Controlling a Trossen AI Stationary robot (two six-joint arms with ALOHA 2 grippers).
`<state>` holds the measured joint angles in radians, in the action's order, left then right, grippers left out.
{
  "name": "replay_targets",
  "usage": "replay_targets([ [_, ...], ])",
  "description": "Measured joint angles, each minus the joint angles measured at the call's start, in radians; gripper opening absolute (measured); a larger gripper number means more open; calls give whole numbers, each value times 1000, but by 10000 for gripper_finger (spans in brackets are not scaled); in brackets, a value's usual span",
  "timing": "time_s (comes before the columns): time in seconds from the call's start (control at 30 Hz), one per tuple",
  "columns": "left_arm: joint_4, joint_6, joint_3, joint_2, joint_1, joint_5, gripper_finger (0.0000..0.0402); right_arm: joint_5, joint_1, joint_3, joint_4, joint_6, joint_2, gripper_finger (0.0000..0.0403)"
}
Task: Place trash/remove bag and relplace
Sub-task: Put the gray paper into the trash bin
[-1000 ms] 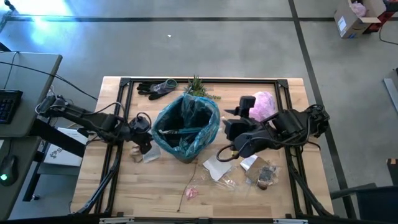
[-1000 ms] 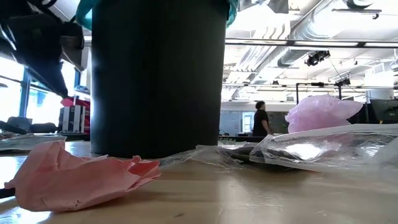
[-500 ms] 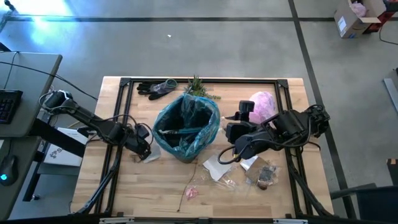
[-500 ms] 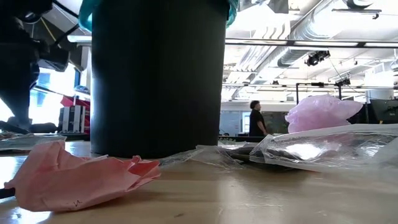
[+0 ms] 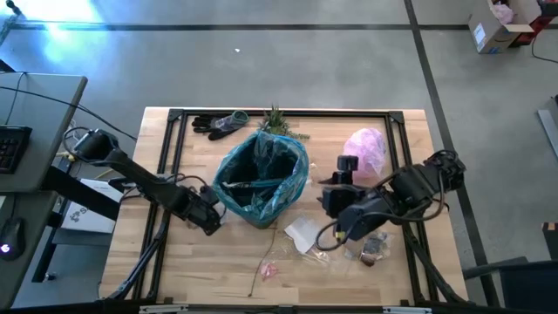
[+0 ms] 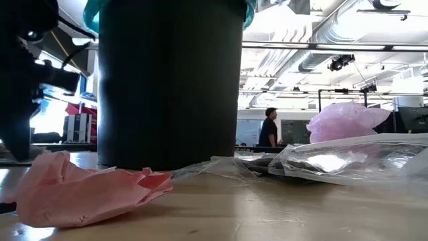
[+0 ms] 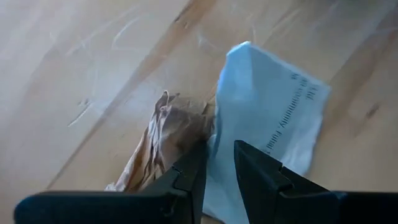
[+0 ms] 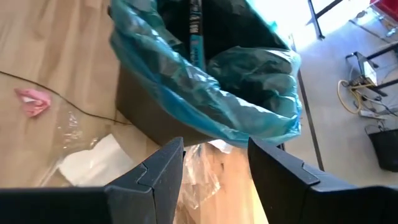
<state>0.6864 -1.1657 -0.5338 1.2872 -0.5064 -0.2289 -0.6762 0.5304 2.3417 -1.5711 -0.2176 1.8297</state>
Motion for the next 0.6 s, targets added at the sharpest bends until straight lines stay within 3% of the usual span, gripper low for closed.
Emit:
replay_targets([
  [0.2, -69, 37, -6, 101, -1, -79, 67, 0, 38, 0, 0, -14, 0, 157],
  [0.37, -83, 61, -6, 111, 0, -84, 64, 0, 48, 0, 0, -28, 0, 147],
  [0.6, -42, 131, -46, 99, -10, -69, 6, -4, 48, 0, 0, -17, 0, 142],
])
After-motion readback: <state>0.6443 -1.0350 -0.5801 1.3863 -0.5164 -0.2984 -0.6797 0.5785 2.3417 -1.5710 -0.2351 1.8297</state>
